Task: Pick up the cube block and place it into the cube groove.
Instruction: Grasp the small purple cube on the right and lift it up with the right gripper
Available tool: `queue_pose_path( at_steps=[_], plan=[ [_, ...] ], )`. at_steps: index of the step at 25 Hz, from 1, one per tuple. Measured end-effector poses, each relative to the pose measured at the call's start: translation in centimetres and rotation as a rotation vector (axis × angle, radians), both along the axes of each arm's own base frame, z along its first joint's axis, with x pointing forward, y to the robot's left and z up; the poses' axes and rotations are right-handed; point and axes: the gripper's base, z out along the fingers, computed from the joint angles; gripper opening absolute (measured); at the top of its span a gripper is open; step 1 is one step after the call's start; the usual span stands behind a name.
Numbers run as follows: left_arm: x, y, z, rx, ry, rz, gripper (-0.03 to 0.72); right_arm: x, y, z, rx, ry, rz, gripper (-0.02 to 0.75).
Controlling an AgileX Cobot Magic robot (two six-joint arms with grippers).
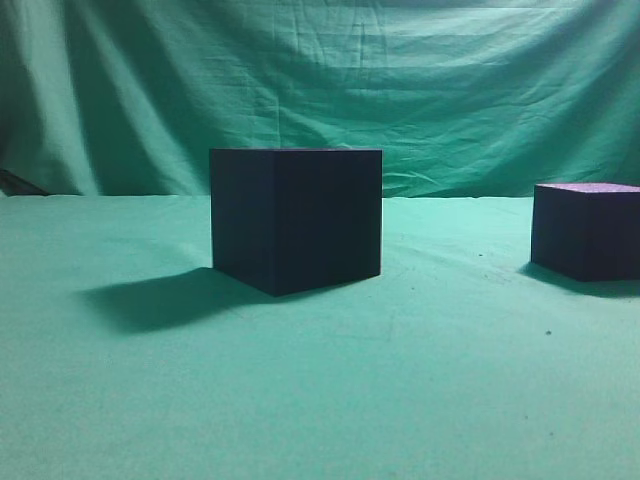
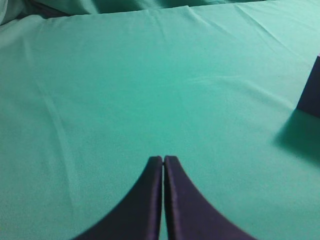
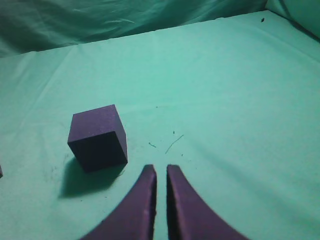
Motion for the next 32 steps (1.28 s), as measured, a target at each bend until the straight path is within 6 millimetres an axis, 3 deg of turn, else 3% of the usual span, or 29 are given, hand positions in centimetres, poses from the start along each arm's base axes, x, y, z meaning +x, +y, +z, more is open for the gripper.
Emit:
queue_pose_path(
  at_steps=[22, 32],
  plan=[
    [0.0, 0.0, 0.0, 0.0, 0.0, 0.0, 0.0, 0.1, 0.0, 0.1, 0.003, -0.016, -0.001, 0.066],
    [0.0, 0.0, 0.0, 0.0, 0.0, 0.0, 0.0, 0.3, -0.1, 4.5, 0.066, -0.491, -0.019, 0.066]
  ],
)
